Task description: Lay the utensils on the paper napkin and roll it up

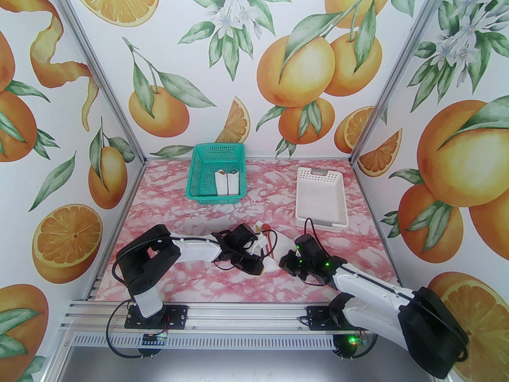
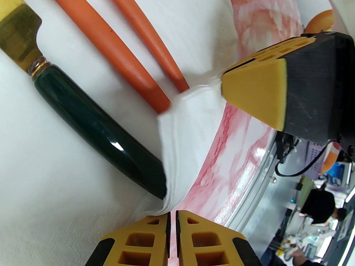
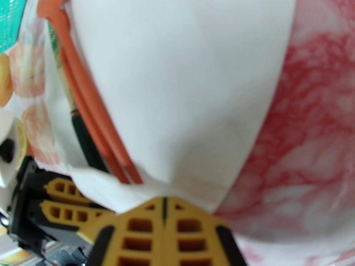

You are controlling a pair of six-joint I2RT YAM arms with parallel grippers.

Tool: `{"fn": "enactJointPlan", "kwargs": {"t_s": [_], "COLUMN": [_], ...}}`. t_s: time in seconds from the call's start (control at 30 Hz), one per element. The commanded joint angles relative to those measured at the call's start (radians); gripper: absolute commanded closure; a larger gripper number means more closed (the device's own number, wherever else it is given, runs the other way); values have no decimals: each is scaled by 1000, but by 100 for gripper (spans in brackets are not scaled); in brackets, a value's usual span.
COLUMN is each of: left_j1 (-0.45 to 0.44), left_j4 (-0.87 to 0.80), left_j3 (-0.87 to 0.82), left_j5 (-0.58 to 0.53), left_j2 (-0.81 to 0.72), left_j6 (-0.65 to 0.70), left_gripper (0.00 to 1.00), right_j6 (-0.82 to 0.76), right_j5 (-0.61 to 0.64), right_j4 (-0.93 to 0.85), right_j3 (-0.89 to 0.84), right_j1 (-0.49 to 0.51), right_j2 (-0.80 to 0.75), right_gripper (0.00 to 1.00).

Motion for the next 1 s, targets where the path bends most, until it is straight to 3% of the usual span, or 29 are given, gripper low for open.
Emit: {"fn": "enactJointPlan", "kwargs": {"t_s": [0.0,0.43,0.67,0.97], "left_j1": [-3,-3,-2,-2], "left_j4": [-15,-20,-33,-43], "left_j3": [-12,-2,3,4], "left_j5": [-7,-10,-12,-18], "left_j2": [16,18,17,20], "left_j6": [12,11,16,17], "left_gripper": [86,87,86,86], "right_j6": [-11,11,5,4], "right_j5": [-10,-13,2,15], "right_j4": [-8,96,99,78], "right_j3": [24,64,89,67], "right_j1": [15,131,149,149], "right_j2": [-26,73,151,136], "right_gripper": [100,100,100,100]}}
